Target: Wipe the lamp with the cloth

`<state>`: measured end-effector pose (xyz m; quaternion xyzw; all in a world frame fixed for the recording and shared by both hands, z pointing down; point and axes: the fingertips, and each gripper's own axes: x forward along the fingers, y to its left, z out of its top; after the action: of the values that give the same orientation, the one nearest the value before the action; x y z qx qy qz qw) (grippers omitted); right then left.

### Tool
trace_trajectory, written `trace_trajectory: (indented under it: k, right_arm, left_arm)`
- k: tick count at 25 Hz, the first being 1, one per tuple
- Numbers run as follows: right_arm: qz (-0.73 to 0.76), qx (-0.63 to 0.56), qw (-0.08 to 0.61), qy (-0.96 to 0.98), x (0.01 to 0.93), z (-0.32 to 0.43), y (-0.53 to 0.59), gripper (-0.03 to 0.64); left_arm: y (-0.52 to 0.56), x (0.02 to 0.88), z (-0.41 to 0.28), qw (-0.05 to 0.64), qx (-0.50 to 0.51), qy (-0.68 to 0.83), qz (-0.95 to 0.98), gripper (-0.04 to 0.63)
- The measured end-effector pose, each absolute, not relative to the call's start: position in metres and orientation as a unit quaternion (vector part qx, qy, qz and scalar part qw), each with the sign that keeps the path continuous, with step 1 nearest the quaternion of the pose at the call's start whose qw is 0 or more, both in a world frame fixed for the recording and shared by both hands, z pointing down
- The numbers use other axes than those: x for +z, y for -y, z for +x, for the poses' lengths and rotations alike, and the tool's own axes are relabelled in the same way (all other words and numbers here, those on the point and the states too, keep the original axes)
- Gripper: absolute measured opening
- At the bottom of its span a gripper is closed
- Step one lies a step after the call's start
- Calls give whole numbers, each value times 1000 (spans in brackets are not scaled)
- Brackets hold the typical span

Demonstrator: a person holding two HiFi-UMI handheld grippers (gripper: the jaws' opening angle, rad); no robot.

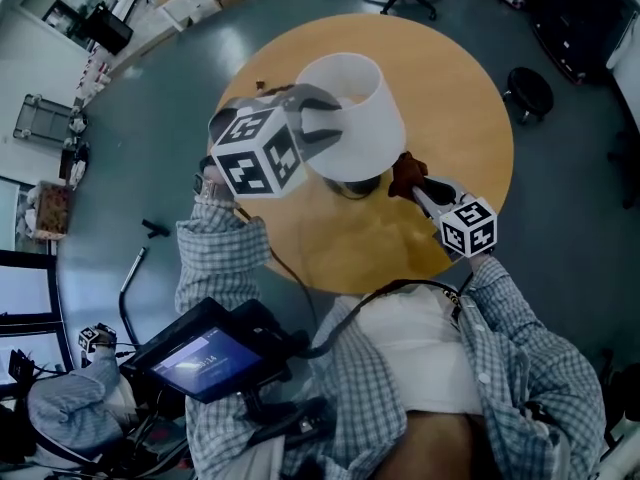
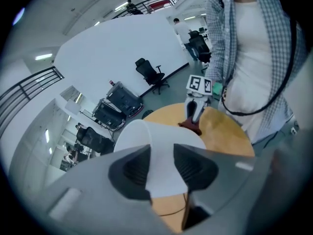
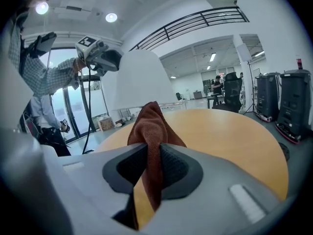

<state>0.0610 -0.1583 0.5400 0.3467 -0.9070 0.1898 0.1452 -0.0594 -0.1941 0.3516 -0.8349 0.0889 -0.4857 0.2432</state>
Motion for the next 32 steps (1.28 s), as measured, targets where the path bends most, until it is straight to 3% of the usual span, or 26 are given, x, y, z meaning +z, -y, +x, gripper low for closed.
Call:
trace_trajectory:
  k: [10, 16, 23, 28, 32]
  right_arm:
    - [349, 76, 188, 915, 533, -34, 214, 77]
    - [335, 2, 269, 903, 535, -63, 223, 77]
    - [268, 12, 358, 894, 608, -62, 164, 74]
    - [269, 27, 369, 889, 622, -56, 152, 74]
    - [319, 25, 333, 887, 588, -51, 186, 74]
  left_arm:
    - [231, 346, -63, 216, -444, -105, -863, 147]
    - [231, 343, -66, 213, -441, -103, -866, 147]
    - [232, 343, -58, 212, -438, -99, -868, 147]
    - [227, 344, -53, 217, -435, -89, -869, 146]
    - [225, 344, -51, 215, -426, -87, -875, 147]
